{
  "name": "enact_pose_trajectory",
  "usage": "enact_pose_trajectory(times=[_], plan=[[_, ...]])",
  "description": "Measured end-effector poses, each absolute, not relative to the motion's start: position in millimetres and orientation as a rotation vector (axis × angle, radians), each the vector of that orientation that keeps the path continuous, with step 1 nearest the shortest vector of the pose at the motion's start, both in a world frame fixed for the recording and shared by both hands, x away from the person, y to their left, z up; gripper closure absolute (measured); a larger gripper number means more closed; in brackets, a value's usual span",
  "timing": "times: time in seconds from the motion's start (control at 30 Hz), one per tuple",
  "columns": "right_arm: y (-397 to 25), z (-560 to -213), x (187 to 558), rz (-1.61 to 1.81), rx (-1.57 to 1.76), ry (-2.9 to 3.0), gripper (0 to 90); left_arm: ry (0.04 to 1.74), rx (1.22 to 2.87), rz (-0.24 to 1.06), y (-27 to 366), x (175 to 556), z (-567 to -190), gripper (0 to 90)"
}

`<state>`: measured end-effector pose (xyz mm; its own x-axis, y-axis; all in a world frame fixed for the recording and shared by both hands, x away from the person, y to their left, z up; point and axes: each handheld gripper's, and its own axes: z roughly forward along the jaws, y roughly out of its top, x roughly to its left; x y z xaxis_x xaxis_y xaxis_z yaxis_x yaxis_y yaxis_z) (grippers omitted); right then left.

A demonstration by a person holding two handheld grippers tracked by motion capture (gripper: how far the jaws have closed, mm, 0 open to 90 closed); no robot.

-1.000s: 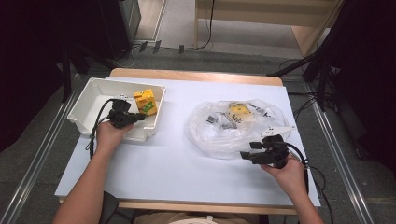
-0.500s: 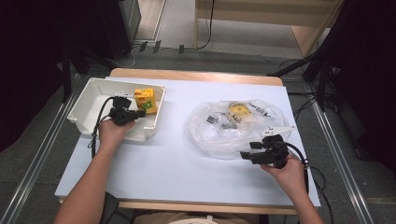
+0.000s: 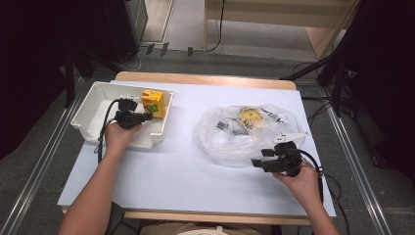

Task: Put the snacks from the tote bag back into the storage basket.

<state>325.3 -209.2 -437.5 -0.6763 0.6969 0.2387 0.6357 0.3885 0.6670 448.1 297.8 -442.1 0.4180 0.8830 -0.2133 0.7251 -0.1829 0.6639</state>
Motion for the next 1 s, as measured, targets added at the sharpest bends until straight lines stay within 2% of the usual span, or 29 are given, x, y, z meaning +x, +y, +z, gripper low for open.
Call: enact_pose_trajectory(times=[1.0], plan=[[-208.6,-438.2,325.1,1.161,1.219,2.557,38.3,1.321,1.972,0.249,285.2,455.4,-439.9,90.0]])
